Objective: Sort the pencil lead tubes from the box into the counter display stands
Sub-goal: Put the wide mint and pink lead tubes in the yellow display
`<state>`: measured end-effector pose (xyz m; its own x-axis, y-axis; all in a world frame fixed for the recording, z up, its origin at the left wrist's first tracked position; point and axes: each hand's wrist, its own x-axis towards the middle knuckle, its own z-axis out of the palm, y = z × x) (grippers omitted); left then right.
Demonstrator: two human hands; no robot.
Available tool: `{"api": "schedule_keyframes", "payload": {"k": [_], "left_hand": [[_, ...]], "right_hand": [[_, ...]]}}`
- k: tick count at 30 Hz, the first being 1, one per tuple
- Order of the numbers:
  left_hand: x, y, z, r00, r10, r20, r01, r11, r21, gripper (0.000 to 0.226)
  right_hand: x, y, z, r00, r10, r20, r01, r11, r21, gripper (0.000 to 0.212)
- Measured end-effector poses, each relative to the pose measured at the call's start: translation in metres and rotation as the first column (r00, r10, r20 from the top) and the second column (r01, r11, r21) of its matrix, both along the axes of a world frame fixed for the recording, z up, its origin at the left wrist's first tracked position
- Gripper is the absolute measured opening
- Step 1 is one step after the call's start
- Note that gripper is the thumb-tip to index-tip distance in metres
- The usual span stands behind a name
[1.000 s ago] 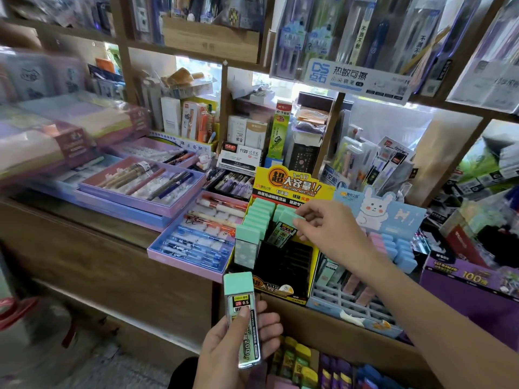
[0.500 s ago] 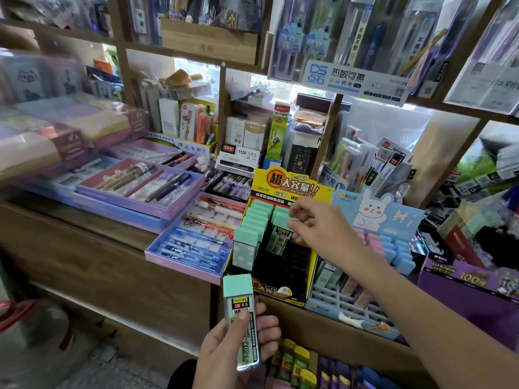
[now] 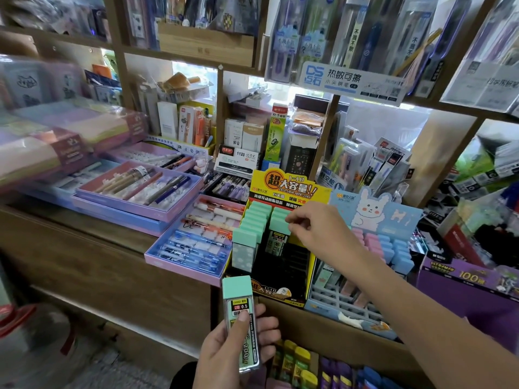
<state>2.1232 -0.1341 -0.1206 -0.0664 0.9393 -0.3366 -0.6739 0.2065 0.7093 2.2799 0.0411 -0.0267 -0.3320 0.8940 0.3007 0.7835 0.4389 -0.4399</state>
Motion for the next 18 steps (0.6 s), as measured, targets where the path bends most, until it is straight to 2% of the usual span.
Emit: {"api": "schedule_keyframes", "payload": {"k": [3, 5, 9, 12, 15, 18], "left_hand": [[0.001, -0.001, 0.002, 1.000, 0.003, 0.000, -0.003, 1.000, 0.008, 0.029], [0.002, -0.001, 0.002, 1.000, 0.011, -0.018, -0.011, 1.000, 0.011, 0.029], [0.005, 0.000, 0.001, 0.998, 0.005, -0.061, -0.004, 1.000, 0.019, 0.027], [0.006, 0.000, 0.001, 0.997, -0.003, -0.083, 0.005, 1.000, 0.029, 0.027], [0.007, 0.000, -0.001, 0.994, -0.003, -0.107, 0.007, 0.999, 0.034, 0.027], [0.007, 0.000, -0.002, 0.990, -0.014, -0.138, 0.020, 0.999, 0.039, 0.028]], "right_hand": [[-0.001, -0.015, 0.001, 0.992, 0.000, -0.126, 0.005, 0.999, 0.041, 0.014], [-0.003, -0.028, 0.001, 0.976, 0.045, -0.215, -0.047, 0.999, -0.005, 0.013], [-0.009, -0.053, -0.006, 0.958, 0.146, -0.248, -0.199, 0.959, -0.203, 0.007], [-0.014, -0.065, -0.015, 0.951, 0.197, -0.238, -0.268, 0.910, -0.316, 0.019], [-0.018, -0.073, -0.022, 0.944, 0.213, -0.250, -0.301, 0.867, -0.398, 0.027], [-0.018, -0.075, -0.024, 0.938, 0.200, -0.284, -0.311, 0.849, -0.426, 0.020]]}}
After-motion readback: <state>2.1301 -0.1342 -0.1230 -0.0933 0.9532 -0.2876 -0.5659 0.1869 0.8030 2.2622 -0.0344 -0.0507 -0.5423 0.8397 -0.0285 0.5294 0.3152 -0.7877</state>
